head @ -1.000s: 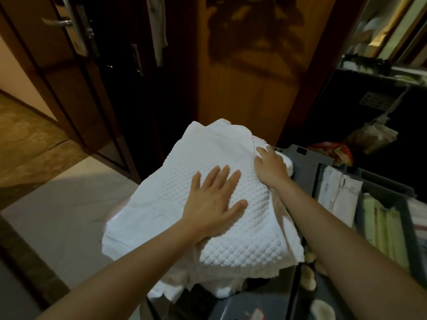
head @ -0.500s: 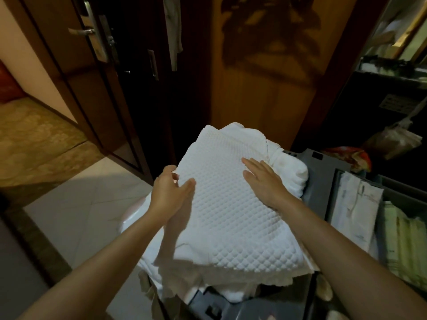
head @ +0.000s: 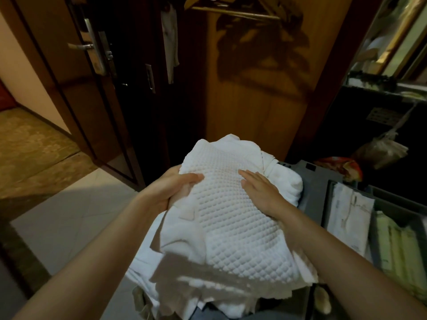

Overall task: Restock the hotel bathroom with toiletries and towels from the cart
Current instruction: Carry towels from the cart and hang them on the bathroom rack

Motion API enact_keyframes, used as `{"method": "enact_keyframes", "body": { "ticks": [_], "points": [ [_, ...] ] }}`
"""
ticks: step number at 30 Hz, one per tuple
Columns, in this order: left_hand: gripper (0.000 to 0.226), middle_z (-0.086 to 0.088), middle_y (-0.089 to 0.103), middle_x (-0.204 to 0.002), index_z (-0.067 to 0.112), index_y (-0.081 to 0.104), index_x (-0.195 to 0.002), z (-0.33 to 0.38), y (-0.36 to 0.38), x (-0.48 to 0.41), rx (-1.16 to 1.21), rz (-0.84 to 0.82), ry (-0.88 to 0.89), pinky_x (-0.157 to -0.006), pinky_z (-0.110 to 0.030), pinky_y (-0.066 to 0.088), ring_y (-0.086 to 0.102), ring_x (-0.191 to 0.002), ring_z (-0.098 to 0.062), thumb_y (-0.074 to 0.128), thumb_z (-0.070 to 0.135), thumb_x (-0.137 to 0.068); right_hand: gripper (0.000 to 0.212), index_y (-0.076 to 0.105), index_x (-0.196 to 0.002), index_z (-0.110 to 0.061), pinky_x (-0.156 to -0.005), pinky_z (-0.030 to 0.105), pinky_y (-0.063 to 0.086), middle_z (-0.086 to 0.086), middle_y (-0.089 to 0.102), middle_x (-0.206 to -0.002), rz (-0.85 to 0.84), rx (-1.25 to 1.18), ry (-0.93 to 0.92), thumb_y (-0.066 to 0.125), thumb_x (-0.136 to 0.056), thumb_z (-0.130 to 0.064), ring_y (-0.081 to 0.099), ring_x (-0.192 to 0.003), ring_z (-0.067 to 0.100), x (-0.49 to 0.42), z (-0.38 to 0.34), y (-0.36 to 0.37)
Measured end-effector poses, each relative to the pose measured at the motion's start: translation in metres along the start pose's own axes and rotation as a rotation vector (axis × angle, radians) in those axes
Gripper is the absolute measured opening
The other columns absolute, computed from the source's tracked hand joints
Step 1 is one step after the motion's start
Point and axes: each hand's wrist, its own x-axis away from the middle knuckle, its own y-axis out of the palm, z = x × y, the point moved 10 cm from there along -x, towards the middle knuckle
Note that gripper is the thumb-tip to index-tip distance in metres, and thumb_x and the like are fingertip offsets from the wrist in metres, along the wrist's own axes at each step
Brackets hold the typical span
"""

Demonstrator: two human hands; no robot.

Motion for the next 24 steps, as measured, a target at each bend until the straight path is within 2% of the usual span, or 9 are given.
{"method": "enact_keyframes", "body": {
  "ticks": [5, 7, 9, 11, 13, 17, 20, 22, 24],
  "points": [
    [0.021, -0.006, 0.071, -0.099, 0.018, 0.059, -0.105, 0.029, -0.039, -0.009, -0.126, -0.043, 0.045, -0.065, -0.03, 0.058, 0.071, -0.083, -0.019, 0.062, 0.012, -0.085, 0.043, 0.045, -0.136, -0.022, -0.111, 0.038, 0.027, -0.002, 0.043, -0.145, -0.006, -0.001, -0.002, 0.026, -0.101, -0.039, 0.036, -0.134, 0.022, -0.001, -0.024, -0.028],
    [0.02, -0.005, 0.072, -0.096, 0.015, 0.061, -0.105, 0.016, -0.067, -0.016, -0.25, -0.045, -0.012, -0.059, -0.026, 0.057, 0.072, -0.078, -0.016, 0.062, 0.012, -0.085, 0.037, 0.058, -0.114, -0.023, -0.101, 0.038, 0.033, 0.0, 0.056, -0.124, -0.022, -0.005, 0.038, 0.027, -0.101, -0.037, 0.045, -0.124, 0.027, -0.007, -0.025, -0.031],
    [0.022, -0.008, 0.071, -0.1, 0.012, 0.063, -0.101, -0.008, -0.097, -0.024, -0.363, -0.003, -0.092, -0.062, -0.025, 0.057, 0.071, -0.077, -0.014, 0.067, 0.018, -0.08, 0.031, 0.053, -0.084, -0.028, -0.087, 0.038, 0.036, -0.005, 0.056, -0.094, -0.018, 0.033, 0.036, 0.028, -0.099, -0.038, 0.052, -0.106, 0.027, -0.019, -0.03, -0.03],
    [0.03, -0.011, 0.068, -0.108, 0.009, 0.064, -0.106, -0.03, -0.118, -0.031, -0.414, 0.037, -0.152, -0.079, -0.033, 0.056, 0.068, -0.09, -0.021, 0.068, 0.025, -0.081, 0.028, 0.055, -0.094, -0.029, -0.087, 0.037, 0.036, -0.007, 0.056, -0.099, -0.008, 0.108, 0.048, 0.031, -0.097, -0.043, 0.051, -0.104, 0.024, -0.038, -0.035, -0.026],
    [0.035, -0.01, 0.068, -0.108, 0.007, 0.063, -0.11, -0.042, -0.127, -0.036, -0.429, 0.057, -0.149, -0.083, -0.035, 0.054, 0.066, -0.095, -0.025, 0.066, 0.029, -0.084, 0.032, 0.054, -0.105, -0.023, -0.088, 0.037, 0.038, -0.003, 0.059, -0.111, 0.018, 0.165, 0.095, 0.035, -0.095, -0.046, 0.052, -0.106, 0.024, -0.059, -0.035, -0.026],
    [0.028, -0.008, 0.07, -0.091, 0.006, 0.066, -0.097, -0.037, -0.149, -0.046, -0.472, 0.177, -0.032, -0.064, -0.023, 0.049, 0.066, -0.078, -0.018, 0.066, 0.032, -0.085, 0.027, 0.047, -0.099, -0.019, -0.09, 0.04, 0.045, 0.002, 0.059, -0.107, 0.027, 0.053, 0.194, 0.047, -0.091, -0.045, 0.055, -0.101, 0.024, -0.092, -0.026, -0.025],
    [0.034, -0.012, 0.062, -0.074, 0.0, 0.064, -0.084, -0.032, -0.176, -0.043, -0.575, 0.418, 0.089, -0.058, -0.028, 0.039, 0.056, -0.067, -0.022, 0.066, 0.034, -0.084, 0.052, 0.035, -0.128, -0.017, -0.076, 0.035, 0.046, 0.006, 0.047, -0.118, -0.033, -0.298, 0.328, 0.055, -0.09, -0.045, 0.052, -0.104, 0.027, -0.097, -0.011, -0.005],
    [0.034, -0.011, 0.062, -0.076, 0.005, 0.059, -0.088, -0.057, -0.182, -0.039, -0.564, 0.514, 0.055, -0.063, -0.033, 0.044, 0.059, -0.074, -0.028, 0.061, 0.039, -0.087, 0.072, 0.024, -0.142, -0.022, -0.088, 0.039, 0.047, 0.008, 0.042, -0.137, -0.023, -0.489, 0.41, 0.058, -0.085, -0.051, 0.048, -0.118, 0.032, -0.098, 0.002, 0.012],
    [0.038, -0.014, 0.065, -0.093, 0.012, 0.054, -0.103, -0.096, -0.175, -0.033, -0.563, 0.518, -0.054, -0.079, -0.041, 0.05, 0.061, -0.089, -0.035, 0.045, 0.048, -0.092, 0.083, 0.021, -0.146, -0.022, -0.105, 0.047, 0.038, 0.009, 0.035, -0.147, 0.031, -0.464, 0.436, 0.059, -0.081, -0.058, 0.04, -0.13, 0.034, -0.104, 0.015, 0.018]
  ]
}}
